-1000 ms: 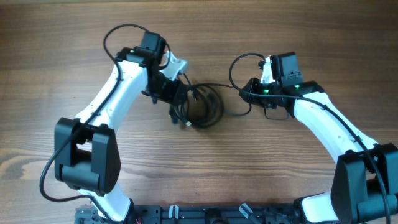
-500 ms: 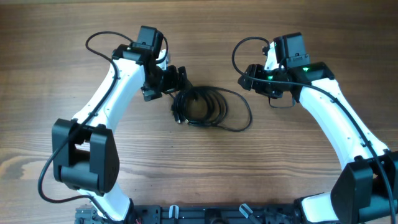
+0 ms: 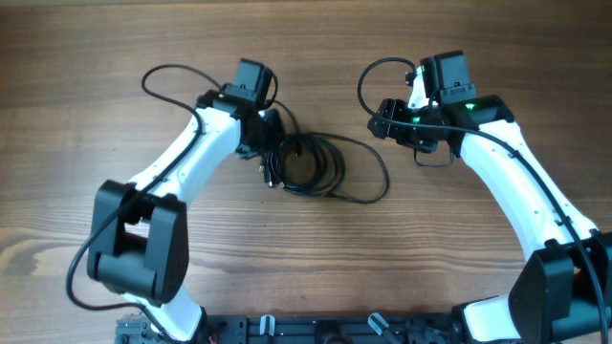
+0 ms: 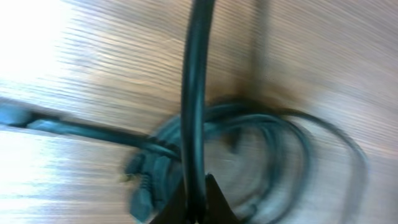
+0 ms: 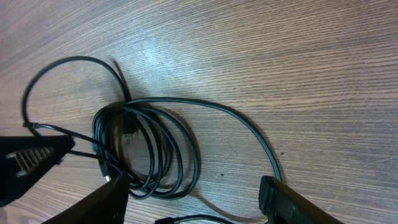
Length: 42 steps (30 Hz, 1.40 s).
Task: Untangle cables
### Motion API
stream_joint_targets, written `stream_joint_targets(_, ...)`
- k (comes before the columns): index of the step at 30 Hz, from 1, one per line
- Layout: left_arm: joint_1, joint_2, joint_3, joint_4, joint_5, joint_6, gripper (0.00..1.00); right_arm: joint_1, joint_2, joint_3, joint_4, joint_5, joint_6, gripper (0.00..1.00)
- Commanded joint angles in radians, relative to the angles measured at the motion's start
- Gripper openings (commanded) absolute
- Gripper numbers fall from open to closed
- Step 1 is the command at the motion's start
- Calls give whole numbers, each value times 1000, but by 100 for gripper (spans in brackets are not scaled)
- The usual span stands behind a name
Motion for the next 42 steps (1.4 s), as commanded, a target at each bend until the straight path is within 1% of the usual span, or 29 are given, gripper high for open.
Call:
stream_joint_targets(1,0,-128,161,10,335,166,4,-3,8,19,6,21,-2,70)
stream_joint_targets(3,0,-178,219,10,486,165,4,-3,8,19,6,21,-2,70)
stream_joint_targets(4,0,-191,229,11,526,165,4,-3,8,19,6,21,-2,70)
stream_joint_targets(5,0,-214,238,19,601,165,4,-3,8,19,6,20,-2,70)
stream_joint_targets(9,10,-237,239,63,692,157,4,-3,8,19,10,-15,-3,70)
stream_joint_targets(11,28,-237,239,121,760,111,4,-3,8,19,13,-55,-5,70)
stream_joint_targets(15,61,-237,239,168,831,77,4,-3,8,19,17,-70,-5,70)
stream_joint_targets(16,68,-238,239,168,834,74,4,-3,8,19,19,-70,-4,70)
stream_joint_targets(18,86,-239,239,196,846,24,4,-3,8,19,25,-71,-3,70)
stream_joint_targets(19,95,-239,239,261,852,-50,4,-3,8,19,24,-89,-2,70)
stream_joint_targets(20,95,-239,239,284,852,-82,4,-2,8,19,24,-89,2,70)
stream_joint_targets(23,95,-239,239,384,852,-251,4,-1,8,15,20,-89,35,69)
stream_joint_targets(26,95,-239,239,489,852,-461,4,-1,11,8,11,-88,54,69)
stream_joint_targets(28,95,-239,239,535,852,-549,4,-1,11,8,11,-89,53,68)
stream_joint_targets(29,95,-239,239,545,852,-574,4,-1,11,8,12,-88,52,68)
stream_joint_targets(30,95,-239,239,546,852,-598,4,-1,11,8,13,-89,43,68)
stream_joint_targets(32,95,-239,239,546,853,-682,4,-1,11,8,11,-92,21,68)
stream_joint_targets(33,94,-239,239,546,853,-702,4,-1,11,8,12,-92,26,68)
stream_joint_targets(38,94,-239,239,545,852,-703,4,-1,13,8,2,-102,85,68)
stream_joint_targets(42,94,-239,239,545,852,-703,4,0,47,8,2,-208,88,70)
